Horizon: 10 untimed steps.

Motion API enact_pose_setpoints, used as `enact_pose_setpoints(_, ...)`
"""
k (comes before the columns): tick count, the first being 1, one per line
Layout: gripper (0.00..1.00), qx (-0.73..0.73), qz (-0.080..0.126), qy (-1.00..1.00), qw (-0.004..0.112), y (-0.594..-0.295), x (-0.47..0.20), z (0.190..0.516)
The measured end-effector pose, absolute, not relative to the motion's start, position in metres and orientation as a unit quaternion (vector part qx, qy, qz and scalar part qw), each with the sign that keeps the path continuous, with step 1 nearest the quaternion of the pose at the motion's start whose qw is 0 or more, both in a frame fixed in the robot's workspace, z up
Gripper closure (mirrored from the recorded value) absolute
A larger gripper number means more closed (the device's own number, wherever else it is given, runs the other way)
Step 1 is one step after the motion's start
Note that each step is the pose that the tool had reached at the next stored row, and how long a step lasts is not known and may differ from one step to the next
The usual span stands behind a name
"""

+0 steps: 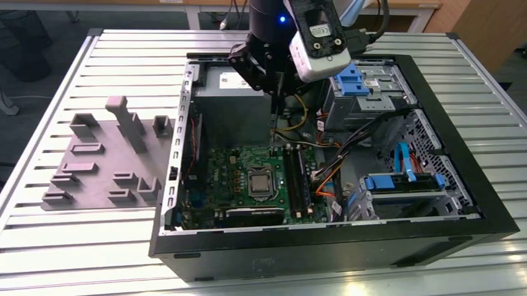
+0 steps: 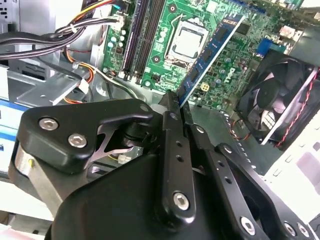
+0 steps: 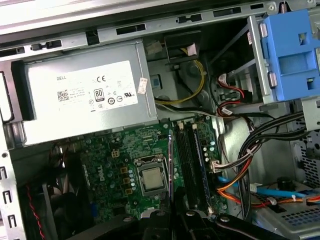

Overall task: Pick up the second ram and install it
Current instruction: 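Insert the second ram into the second slot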

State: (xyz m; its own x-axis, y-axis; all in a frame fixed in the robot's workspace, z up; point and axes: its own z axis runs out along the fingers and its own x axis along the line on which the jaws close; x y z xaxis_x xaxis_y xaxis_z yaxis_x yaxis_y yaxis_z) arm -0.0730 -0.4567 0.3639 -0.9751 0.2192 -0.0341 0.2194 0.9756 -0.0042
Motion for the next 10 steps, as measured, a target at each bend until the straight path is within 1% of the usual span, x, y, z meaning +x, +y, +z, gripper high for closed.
enact_pose_setpoints(10, 0.86, 0.062, -0.003, 0.998, 0.016, -0.4567, -0.0679, 0.3592)
